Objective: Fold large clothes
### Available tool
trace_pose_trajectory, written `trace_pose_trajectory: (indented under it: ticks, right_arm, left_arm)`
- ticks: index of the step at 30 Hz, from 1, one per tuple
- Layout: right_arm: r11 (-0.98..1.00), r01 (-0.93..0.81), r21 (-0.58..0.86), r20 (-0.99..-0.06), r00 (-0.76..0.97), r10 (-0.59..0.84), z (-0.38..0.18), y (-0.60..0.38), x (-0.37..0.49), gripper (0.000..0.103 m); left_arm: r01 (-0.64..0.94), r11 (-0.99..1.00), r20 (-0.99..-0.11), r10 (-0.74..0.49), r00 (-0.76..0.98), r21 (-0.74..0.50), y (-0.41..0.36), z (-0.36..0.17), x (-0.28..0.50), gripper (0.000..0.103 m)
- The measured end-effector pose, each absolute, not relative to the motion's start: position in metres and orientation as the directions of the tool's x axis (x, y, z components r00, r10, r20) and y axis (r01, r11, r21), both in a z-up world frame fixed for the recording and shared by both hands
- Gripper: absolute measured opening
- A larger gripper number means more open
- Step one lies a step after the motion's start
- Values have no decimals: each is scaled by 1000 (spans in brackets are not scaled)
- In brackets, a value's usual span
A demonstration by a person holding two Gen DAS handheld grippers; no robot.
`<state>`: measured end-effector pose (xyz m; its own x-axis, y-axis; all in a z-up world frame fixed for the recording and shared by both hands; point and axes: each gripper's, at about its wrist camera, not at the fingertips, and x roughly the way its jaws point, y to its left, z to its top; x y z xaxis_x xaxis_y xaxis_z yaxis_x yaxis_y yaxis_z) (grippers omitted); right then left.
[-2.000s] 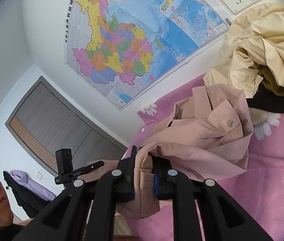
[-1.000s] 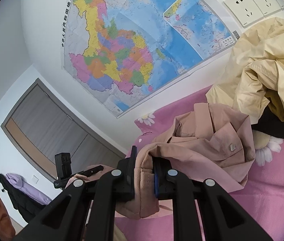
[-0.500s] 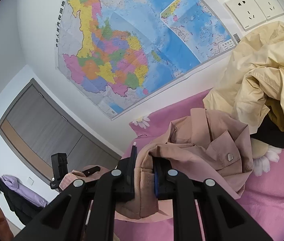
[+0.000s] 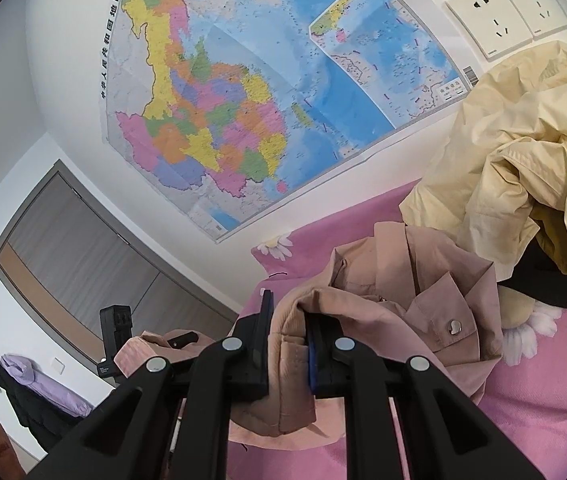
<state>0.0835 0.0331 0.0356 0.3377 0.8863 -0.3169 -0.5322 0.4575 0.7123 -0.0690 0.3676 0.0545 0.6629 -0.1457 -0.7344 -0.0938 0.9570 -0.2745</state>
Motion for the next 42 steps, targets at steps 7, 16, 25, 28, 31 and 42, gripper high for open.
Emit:
trace_pose_trajectory:
  ticks: [7, 16, 25, 28, 31, 42]
  right_arm:
    - [468, -521, 714, -328, 343, 880, 35, 36, 92, 13]
    - [478, -504, 719, -342, 343, 875, 32, 39, 108, 13]
    - [492, -486, 722, -361, 343, 867, 28, 41, 118, 13]
    - [498, -480, 722, -367, 345, 864, 27, 42, 121, 13]
    - [502, -473, 724, -371, 345, 862, 25, 43, 124, 13]
    - [513, -458, 726, -386, 347, 855, 25, 47, 135, 13]
  left_arm:
    - [-105, 953, -744, -149, 651, -283, 373, 54, -56, 9]
    - [-120, 952, -758, -143, 636, -281, 380, 52, -37, 9]
    - [-123, 954, -769, -140, 624, -273, 383, 52, -27, 9]
    - [-127, 953, -773, -141, 618, -275, 385, 51, -23, 9]
    - [-131, 951, -776, -143, 614, -279, 387, 50, -18, 9]
    - [-132, 955, -784, -135, 606, -266, 387, 51, -8, 9]
